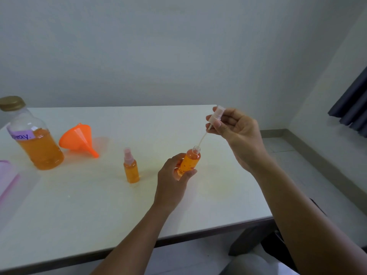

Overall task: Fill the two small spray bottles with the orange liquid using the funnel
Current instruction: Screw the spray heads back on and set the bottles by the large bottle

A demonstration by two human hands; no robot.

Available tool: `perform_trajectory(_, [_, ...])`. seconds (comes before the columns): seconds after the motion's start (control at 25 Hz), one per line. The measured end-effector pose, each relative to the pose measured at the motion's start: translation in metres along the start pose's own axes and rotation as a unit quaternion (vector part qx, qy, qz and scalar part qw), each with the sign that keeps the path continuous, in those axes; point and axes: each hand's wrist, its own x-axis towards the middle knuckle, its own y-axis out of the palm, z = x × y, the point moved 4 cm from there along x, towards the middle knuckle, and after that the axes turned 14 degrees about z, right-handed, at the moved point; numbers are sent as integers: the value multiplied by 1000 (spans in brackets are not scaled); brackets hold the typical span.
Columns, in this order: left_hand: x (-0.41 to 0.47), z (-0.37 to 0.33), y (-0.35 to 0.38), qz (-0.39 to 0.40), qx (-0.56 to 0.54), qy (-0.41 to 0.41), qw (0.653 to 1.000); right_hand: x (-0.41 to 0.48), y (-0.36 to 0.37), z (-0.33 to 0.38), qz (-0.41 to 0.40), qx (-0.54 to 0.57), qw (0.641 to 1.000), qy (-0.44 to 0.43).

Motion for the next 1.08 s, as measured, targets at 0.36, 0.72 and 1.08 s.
perform_trajectory(0.36, [0,-3,-1,18,-20,21,999,3,4,-37,139,-295,942,83])
perform_trajectory(0.72, [0,-4,-3,27,-17,30,999,21,2,-22,196,-419,878,120])
perform_trajectory(1.08, [1,-5,-2,29,-8,37,999,21,2,-14,230,-440,863,97])
